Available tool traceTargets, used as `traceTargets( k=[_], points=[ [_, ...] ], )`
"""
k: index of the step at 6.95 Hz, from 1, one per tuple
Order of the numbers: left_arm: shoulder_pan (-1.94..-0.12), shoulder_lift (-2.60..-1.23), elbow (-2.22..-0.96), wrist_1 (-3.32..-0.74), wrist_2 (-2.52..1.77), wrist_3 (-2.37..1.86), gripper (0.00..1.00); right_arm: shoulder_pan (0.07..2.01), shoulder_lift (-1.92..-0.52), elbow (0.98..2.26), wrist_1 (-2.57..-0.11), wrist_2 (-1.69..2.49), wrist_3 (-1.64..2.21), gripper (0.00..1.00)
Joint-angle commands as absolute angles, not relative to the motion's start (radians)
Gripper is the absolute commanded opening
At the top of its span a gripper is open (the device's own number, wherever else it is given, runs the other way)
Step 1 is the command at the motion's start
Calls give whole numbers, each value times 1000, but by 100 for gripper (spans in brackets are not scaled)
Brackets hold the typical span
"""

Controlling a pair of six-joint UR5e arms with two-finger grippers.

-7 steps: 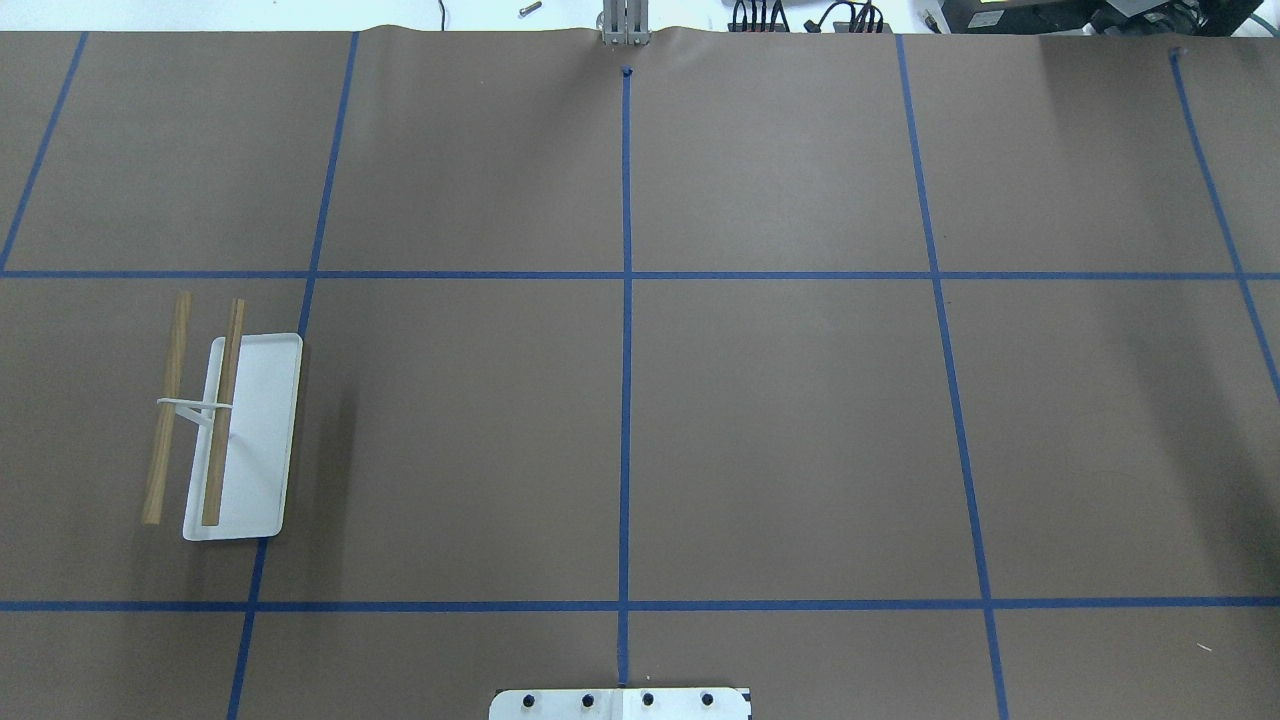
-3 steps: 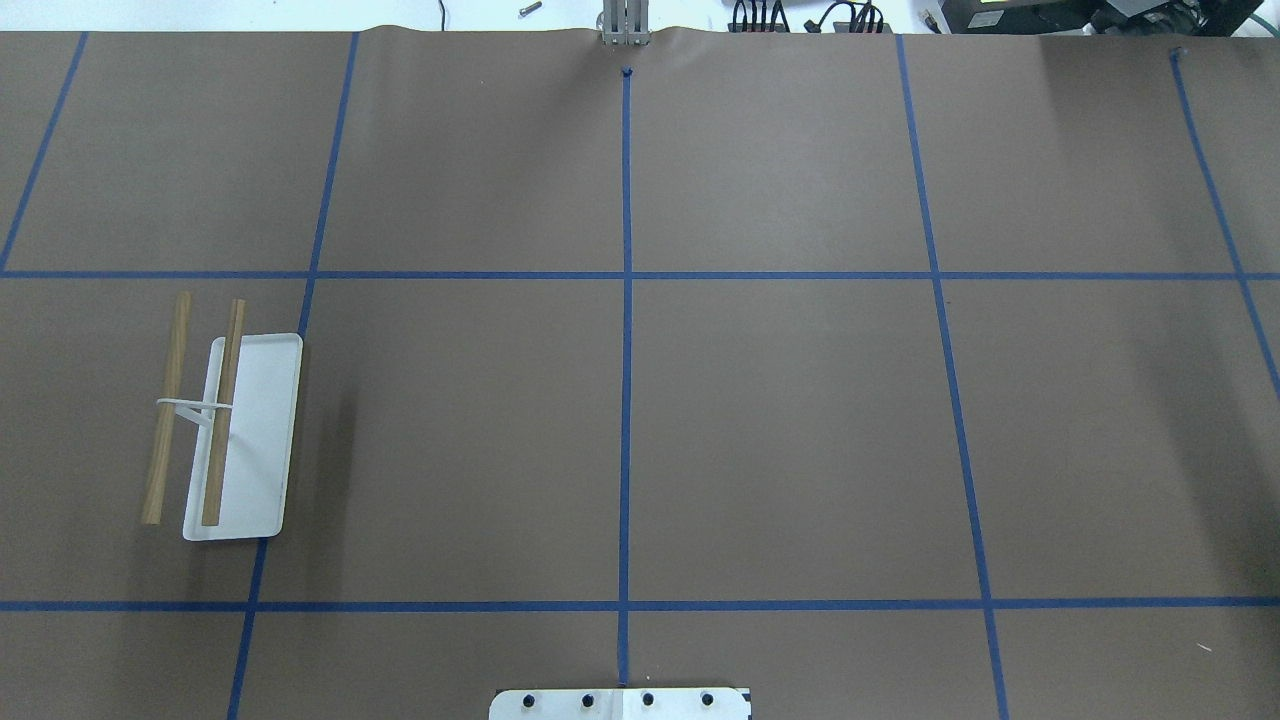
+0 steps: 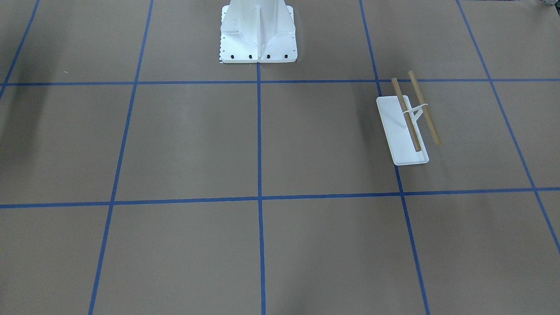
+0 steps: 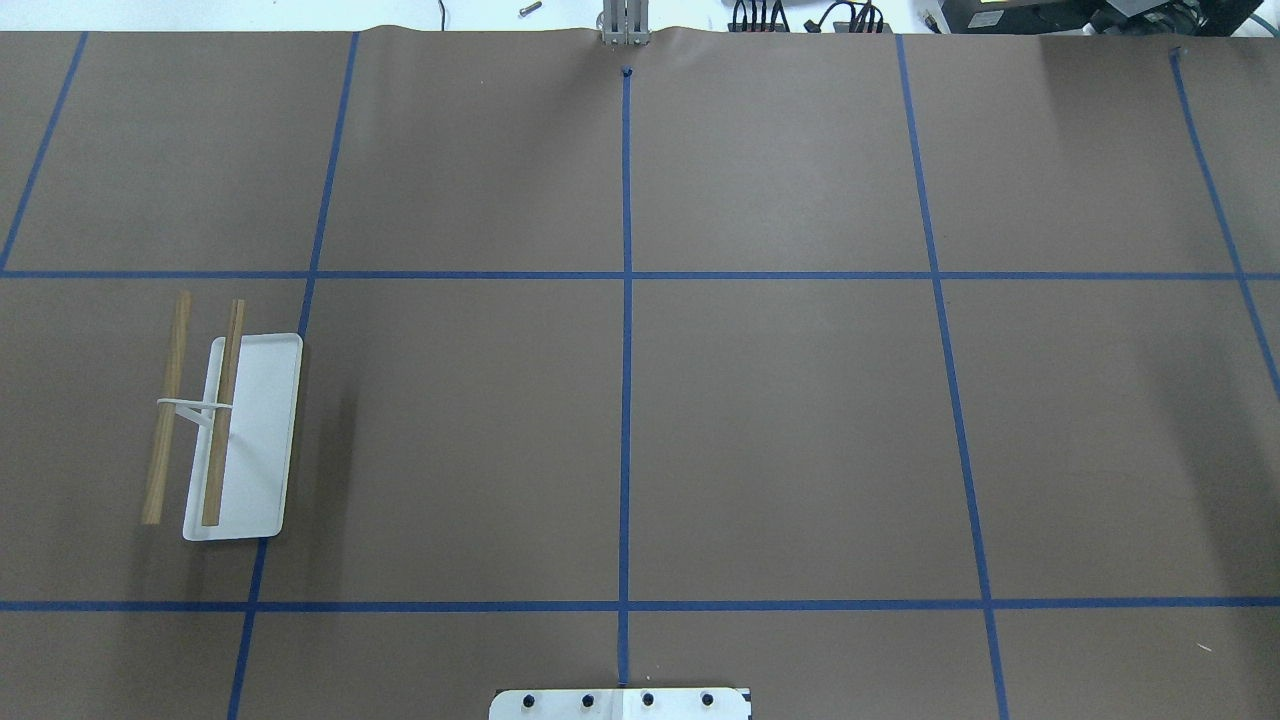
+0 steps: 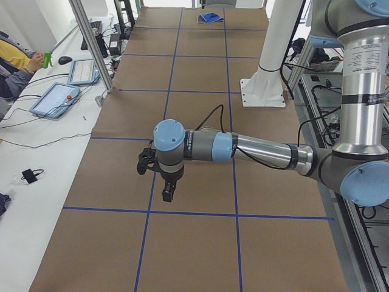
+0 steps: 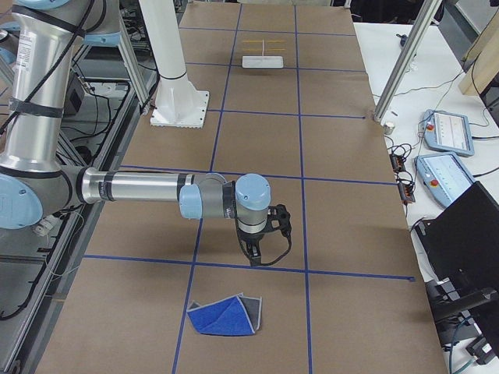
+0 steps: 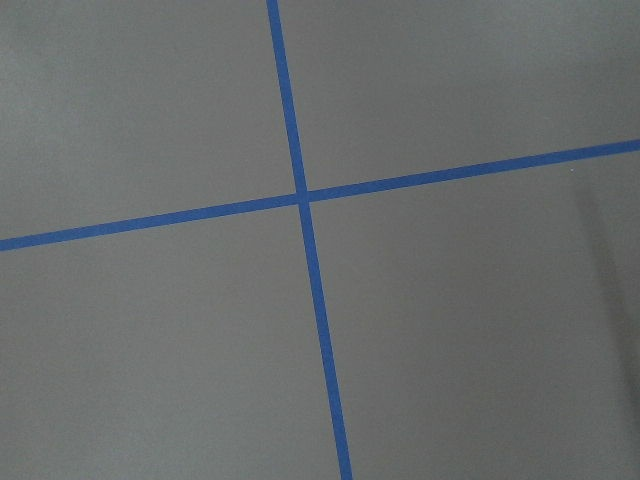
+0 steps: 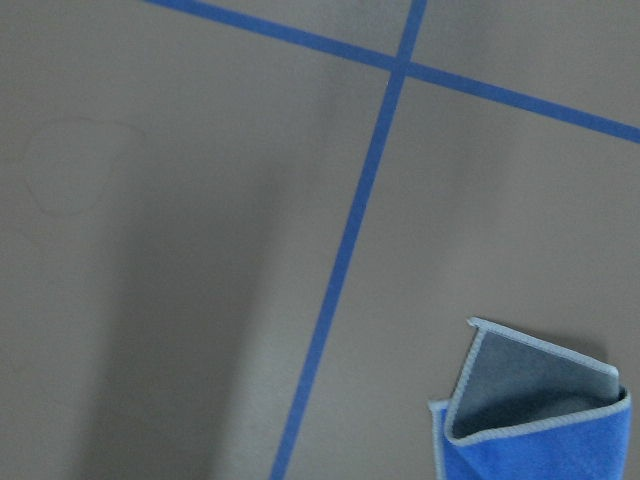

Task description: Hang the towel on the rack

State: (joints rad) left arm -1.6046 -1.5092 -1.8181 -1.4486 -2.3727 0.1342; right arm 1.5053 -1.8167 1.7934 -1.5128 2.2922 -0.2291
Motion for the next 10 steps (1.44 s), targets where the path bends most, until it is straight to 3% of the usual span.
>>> traceTargets(
  k=[1, 3, 5, 8, 10],
  points=[
    [-1605, -1509, -1816, -1450, -2390, 133, 98, 1503, -1822, 1656, -1432, 2196, -455, 100],
    [-1605, -1509, -1807, -1450, -2421, 135, 98, 1474, -1822, 1403, -1065, 2207, -442, 99],
    [-1605, -1509, -1802, -1450, -2421, 135, 98, 1413, -1835, 1396, -1040, 2201, -462, 94],
    [-1605, -1509, -1798, -1450, -2421, 137, 98, 1339, -1824, 1394, -1040, 2092, -541, 75],
    [-1605, -1509, -1748, -1518, -2421, 135, 98, 1342, -1832, 1396, -1043, 2088, -580, 75]
  ],
)
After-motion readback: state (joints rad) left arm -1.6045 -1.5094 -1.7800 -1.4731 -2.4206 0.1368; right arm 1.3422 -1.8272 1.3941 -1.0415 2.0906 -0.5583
